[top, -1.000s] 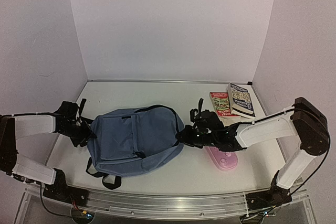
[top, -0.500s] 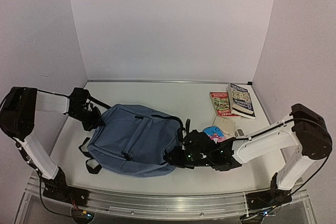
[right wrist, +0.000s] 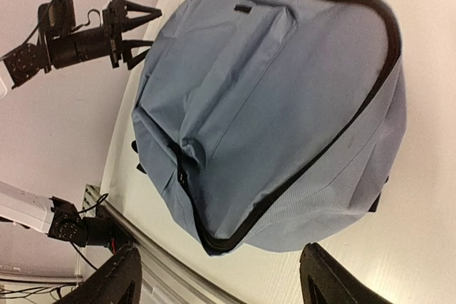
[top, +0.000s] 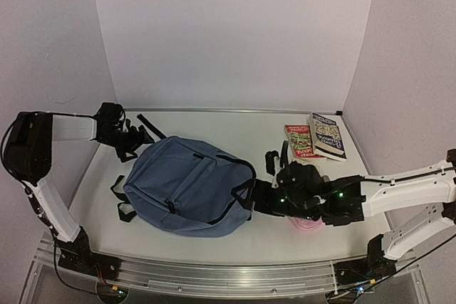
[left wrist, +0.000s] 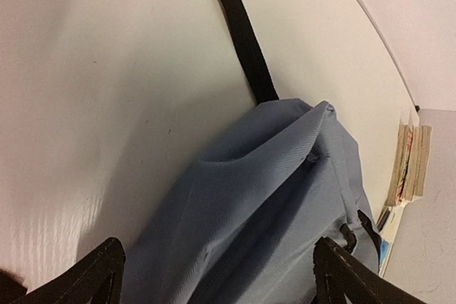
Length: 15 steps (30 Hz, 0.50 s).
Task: Pack the student bag
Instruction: Adjust the student bag at the center of the board.
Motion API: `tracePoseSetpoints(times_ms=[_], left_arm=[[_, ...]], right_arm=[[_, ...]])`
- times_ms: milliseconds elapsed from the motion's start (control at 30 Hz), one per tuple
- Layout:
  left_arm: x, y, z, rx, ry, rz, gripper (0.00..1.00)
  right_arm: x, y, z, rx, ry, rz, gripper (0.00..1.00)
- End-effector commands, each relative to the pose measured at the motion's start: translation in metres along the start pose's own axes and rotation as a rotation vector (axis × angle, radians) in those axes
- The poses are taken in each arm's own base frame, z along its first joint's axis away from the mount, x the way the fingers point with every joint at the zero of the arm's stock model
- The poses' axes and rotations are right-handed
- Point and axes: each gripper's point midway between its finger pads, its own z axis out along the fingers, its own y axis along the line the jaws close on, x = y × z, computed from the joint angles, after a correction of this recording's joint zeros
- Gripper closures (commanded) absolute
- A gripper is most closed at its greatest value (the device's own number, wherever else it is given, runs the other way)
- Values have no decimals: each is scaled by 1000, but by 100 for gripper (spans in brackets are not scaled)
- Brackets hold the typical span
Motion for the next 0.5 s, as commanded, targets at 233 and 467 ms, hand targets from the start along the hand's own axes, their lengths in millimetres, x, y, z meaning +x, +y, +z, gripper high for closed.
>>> tracePoseSetpoints(times_ms=[233,467], left_arm=[[35,18,-77,-150,-69,-77,0],[91,28,-82,-117,-30,-181,1]], right_arm=[[-56,53,21,121,-137,-345,32],[-20,80,97,66,18,-436,43]])
